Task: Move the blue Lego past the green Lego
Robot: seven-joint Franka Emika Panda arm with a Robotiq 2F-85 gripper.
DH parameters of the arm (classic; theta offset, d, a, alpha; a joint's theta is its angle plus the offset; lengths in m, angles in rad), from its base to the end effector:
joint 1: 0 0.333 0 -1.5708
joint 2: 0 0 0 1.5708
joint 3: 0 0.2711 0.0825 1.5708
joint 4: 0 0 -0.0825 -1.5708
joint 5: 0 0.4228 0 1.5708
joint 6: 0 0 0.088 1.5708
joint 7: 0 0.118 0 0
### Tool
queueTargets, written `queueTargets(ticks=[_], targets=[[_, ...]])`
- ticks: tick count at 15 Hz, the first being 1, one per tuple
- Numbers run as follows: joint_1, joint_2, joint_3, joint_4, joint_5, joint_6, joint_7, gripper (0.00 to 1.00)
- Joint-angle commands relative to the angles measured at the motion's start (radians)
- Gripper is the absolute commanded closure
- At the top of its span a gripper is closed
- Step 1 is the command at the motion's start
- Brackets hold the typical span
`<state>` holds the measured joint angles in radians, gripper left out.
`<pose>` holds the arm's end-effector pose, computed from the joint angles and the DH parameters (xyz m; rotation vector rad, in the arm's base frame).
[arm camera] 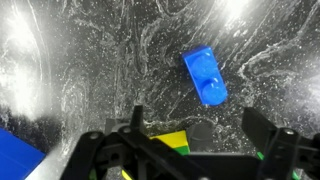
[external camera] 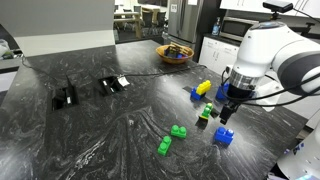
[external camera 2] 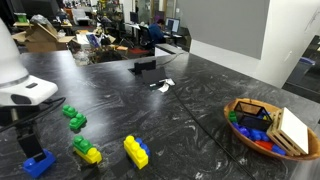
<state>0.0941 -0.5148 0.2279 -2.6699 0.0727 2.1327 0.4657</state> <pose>0.4031 0.1243 0.3203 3.0654 -0.3292 -0.0159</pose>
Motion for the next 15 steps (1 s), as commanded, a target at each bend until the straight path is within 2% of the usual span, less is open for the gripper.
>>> queueTargets(ticks=[1,5,15], targets=[[0.021,0.009,0.019,-0.012,0.005,0.029,-0.011,0.0],[0.061,0.026,0.012,-0.028,0.032,0.094,-0.062,0.0],[0.085,0.092,-0.016,-0.084,0.084,0.234,-0.146,0.0]])
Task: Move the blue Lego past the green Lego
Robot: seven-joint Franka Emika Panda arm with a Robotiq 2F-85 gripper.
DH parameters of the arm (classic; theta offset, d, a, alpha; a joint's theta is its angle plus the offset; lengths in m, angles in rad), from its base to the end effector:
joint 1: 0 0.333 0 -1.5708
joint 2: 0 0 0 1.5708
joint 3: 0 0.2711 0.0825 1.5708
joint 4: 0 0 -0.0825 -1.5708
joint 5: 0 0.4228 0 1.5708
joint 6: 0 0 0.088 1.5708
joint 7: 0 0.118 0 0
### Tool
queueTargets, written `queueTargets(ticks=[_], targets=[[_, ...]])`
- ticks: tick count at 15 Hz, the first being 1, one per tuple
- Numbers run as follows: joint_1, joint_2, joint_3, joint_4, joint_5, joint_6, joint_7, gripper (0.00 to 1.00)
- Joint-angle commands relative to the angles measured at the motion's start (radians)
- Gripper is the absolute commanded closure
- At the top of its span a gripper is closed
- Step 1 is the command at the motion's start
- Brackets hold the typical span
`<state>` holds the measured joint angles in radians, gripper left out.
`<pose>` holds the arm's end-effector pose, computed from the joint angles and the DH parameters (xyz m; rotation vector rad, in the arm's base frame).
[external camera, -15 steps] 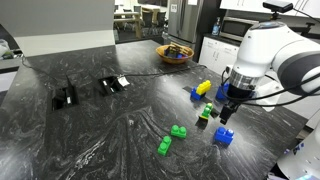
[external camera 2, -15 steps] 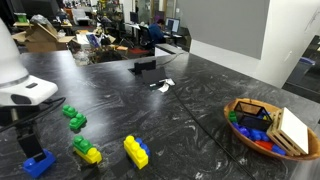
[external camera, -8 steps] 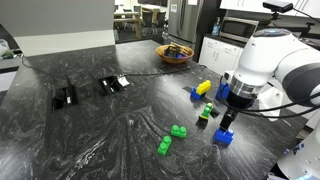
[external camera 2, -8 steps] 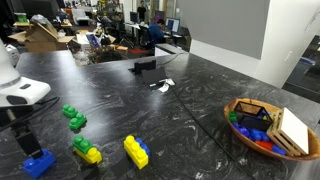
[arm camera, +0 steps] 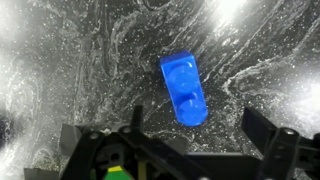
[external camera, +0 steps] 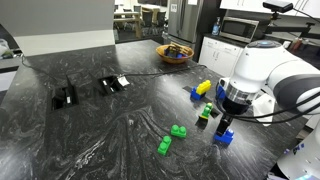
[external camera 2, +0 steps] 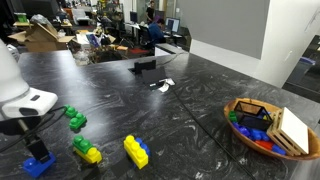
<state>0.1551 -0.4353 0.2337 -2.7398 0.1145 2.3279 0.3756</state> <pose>0.3930 0.1481 0.2716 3.1316 -0.1336 0.0324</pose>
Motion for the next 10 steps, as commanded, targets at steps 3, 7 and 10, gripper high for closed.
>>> queueTargets(ticks=[3,7,10], targets=[[0.028,0.018,-0.026,-0.026,0.06,0.032,-0.073,0.0],[0.027,0.031,-0.028,-0.033,0.063,0.028,-0.087,0.0],[0.024,0.038,-0.029,-0.031,0.059,0.026,-0.085,0.0]])
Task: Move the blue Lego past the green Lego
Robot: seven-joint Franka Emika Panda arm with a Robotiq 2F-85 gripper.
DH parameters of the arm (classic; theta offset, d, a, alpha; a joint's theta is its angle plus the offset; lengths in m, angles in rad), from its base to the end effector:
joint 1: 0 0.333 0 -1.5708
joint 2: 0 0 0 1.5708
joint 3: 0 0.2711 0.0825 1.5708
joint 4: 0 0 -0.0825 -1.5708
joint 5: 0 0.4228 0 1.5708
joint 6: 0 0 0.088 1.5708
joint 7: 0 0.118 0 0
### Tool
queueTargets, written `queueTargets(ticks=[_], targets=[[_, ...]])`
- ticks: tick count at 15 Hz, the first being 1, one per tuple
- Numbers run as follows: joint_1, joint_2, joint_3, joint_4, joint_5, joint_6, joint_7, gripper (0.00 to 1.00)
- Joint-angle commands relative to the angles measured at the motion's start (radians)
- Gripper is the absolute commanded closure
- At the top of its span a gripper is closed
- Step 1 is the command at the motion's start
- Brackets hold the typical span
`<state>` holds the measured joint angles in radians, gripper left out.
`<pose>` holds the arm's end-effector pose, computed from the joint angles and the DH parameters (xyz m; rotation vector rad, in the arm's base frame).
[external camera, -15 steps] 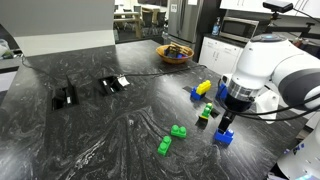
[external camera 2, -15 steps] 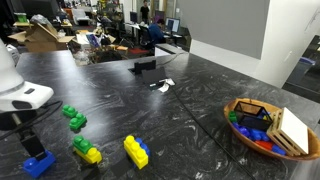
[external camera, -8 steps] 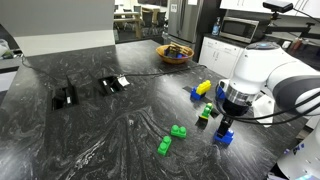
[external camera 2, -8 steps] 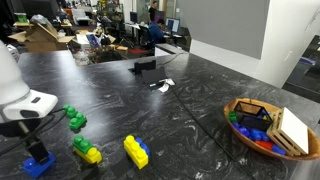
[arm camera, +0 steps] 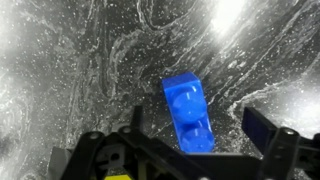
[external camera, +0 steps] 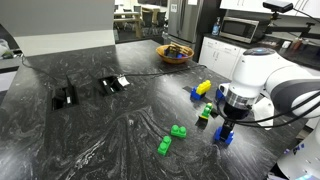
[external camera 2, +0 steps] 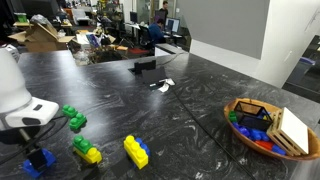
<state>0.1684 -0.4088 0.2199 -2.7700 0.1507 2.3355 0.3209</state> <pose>0.3820 0.1445 0.2485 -3.1309 0.0904 0.0546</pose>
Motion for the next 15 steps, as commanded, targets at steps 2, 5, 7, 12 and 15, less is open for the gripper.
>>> queueTargets(ticks=[2,5,7,12,15], targets=[[0.009,0.012,-0.013,-0.002,0.019,0.022,-0.025,0.25],[0.009,0.013,-0.012,-0.003,0.021,0.027,-0.022,0.4],[0.009,0.014,-0.012,-0.002,0.021,0.028,-0.022,0.55],[0.003,0.001,-0.003,0.005,0.009,0.006,0.003,0.9],[0.005,-0.028,0.005,0.03,0.004,-0.044,0.025,0.9]])
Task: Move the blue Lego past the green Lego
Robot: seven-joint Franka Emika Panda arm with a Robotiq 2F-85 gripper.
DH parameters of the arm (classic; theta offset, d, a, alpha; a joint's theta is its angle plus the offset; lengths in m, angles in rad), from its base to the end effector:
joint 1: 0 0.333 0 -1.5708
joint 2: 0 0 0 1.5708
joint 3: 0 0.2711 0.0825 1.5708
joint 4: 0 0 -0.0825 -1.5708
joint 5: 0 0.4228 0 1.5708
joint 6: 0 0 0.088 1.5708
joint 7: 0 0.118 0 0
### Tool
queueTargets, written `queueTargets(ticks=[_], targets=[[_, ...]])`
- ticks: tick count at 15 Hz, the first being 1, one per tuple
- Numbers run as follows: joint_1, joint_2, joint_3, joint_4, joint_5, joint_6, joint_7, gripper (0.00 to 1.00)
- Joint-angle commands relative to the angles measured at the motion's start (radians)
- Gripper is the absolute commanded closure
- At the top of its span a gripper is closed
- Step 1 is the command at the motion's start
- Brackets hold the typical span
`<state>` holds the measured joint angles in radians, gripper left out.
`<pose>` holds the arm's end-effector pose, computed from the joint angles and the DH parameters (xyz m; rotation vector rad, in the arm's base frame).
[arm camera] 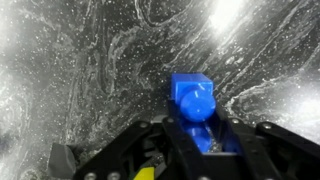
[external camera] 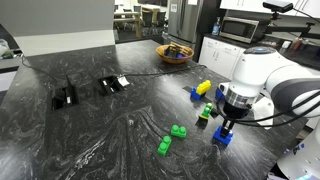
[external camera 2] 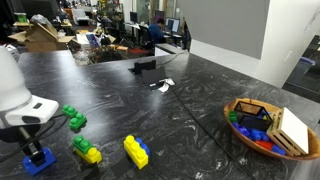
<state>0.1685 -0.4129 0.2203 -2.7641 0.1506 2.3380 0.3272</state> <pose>0.3845 0.1458 0.2529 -3.1274 0.0985 0.0360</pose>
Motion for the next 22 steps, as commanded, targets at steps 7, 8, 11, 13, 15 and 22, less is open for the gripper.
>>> queueTargets(ticks=[7,8,11,13,15,22], targets=[[-0.022,-0.05,0.002,0.195,-0.062,-0.24,0.009,0.9],[-0.031,-0.04,-0.005,0.233,-0.078,-0.263,0.0,0.9],[-0.071,0.019,-0.029,0.357,-0.133,-0.31,-0.013,0.9],[-0.099,0.078,-0.05,0.442,-0.156,-0.328,-0.012,0.9],[-0.124,0.153,-0.067,0.529,-0.166,-0.332,0.017,0.9],[-0.159,0.441,-0.115,0.794,-0.258,-0.31,0.384,0.9]])
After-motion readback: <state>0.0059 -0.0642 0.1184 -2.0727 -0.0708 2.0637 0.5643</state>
